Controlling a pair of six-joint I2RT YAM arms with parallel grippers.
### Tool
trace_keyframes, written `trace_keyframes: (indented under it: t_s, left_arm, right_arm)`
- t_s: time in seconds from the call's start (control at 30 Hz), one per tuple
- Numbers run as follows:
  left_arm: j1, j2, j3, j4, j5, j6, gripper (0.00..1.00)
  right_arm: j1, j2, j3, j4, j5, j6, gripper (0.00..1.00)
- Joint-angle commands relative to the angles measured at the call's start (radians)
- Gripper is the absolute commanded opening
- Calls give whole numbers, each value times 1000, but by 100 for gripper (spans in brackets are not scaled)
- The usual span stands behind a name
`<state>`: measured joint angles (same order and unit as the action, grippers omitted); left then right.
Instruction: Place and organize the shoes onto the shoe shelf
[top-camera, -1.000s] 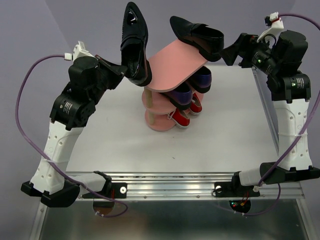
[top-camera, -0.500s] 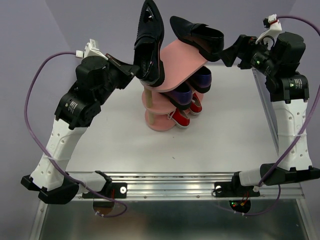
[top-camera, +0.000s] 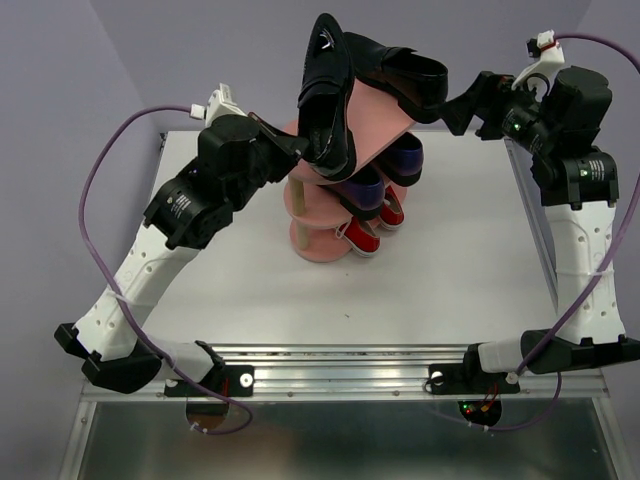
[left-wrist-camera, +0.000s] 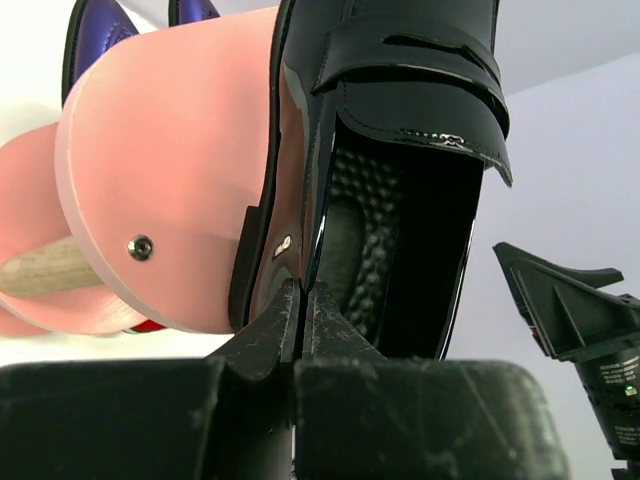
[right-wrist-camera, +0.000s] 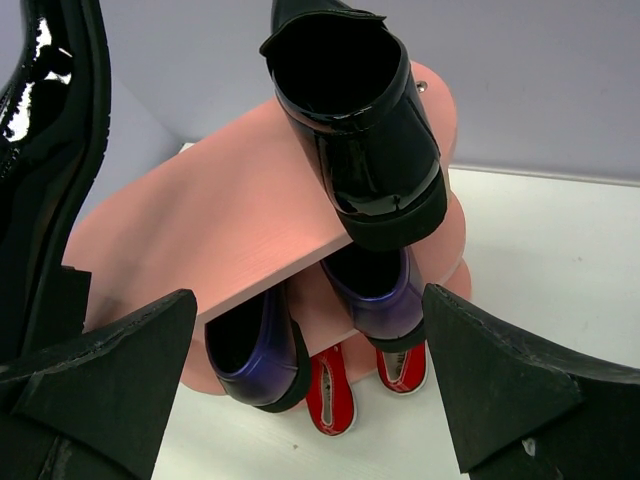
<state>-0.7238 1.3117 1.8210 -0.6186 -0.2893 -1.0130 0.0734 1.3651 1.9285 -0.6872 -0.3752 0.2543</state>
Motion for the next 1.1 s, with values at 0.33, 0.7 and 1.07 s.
trace_keyframes:
  t_s: [0.33, 0.7, 1.07]
  left_arm:
    - [-161, 4, 109, 192, -247, -189, 0]
    - [-232, 95, 173, 178, -454, -314, 0]
    - [-339, 191, 291, 128, -606, -322, 0]
  right_arm:
    - [8, -49, -31, 57, -22, -18, 100]
    - [8, -41, -49, 83, -73, 2, 100]
    - [8, -70, -75, 81, -54, -12, 100]
